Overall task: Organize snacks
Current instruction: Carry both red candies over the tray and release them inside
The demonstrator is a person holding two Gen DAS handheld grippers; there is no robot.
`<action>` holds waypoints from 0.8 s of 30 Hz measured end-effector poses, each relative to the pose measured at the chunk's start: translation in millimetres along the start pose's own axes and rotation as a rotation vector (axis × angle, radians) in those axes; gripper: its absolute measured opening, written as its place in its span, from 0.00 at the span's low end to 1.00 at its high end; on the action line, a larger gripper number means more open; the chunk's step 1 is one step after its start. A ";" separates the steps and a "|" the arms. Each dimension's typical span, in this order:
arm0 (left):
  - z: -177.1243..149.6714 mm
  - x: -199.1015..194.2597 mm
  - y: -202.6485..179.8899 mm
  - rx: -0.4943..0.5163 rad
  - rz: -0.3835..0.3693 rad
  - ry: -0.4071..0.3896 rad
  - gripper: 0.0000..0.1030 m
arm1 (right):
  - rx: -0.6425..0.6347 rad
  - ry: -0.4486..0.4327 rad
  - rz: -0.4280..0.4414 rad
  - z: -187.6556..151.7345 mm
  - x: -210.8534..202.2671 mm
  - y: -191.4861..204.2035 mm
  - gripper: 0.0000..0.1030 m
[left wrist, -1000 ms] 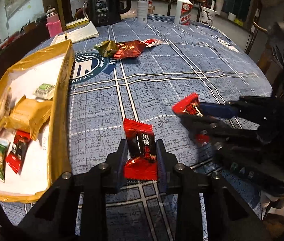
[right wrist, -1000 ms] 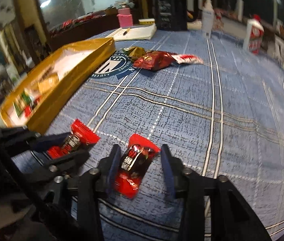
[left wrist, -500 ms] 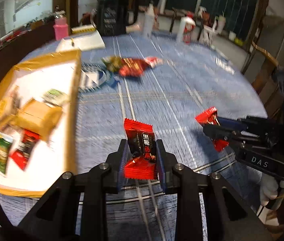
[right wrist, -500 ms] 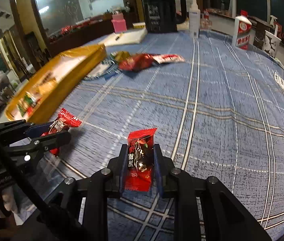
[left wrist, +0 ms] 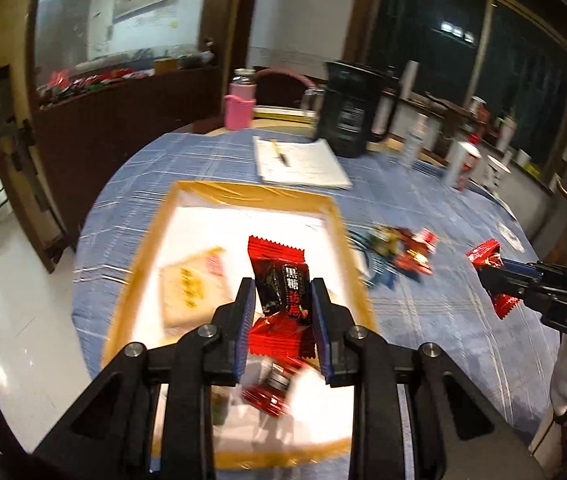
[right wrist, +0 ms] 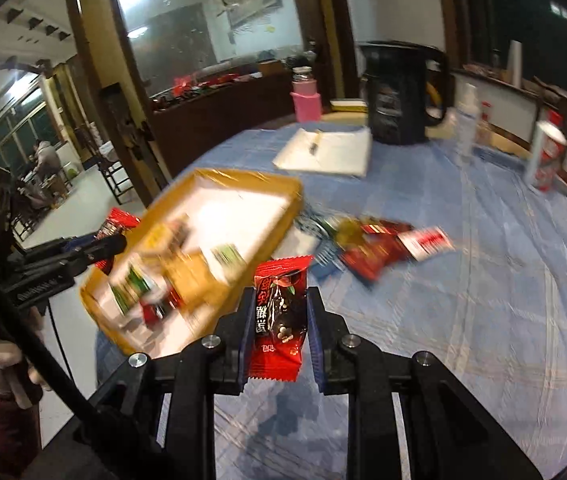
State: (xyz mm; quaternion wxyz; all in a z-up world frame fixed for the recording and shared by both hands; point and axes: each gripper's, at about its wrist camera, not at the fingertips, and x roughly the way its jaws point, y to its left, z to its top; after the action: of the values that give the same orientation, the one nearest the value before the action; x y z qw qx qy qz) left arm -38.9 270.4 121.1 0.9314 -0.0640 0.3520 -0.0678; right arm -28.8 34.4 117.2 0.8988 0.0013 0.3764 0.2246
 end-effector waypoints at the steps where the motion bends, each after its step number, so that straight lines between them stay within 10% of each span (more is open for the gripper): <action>1: 4.9 5.7 11.0 -0.023 0.000 0.008 0.28 | -0.002 0.007 0.011 7.0 7.8 5.0 0.22; 13: 36.3 90.1 87.7 -0.199 -0.060 0.151 0.28 | -0.006 0.172 0.052 46.3 156.5 55.3 0.22; 24: 43.6 116.0 94.7 -0.241 -0.143 0.215 0.37 | 0.025 0.239 0.051 45.5 199.3 58.3 0.25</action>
State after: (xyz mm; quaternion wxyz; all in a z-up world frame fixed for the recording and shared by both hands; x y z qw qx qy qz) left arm 83.9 346.7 62.7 0.8666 -0.1926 0.4498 -0.0977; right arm 101.3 175.1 25.1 0.8415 -0.0050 0.4834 0.2412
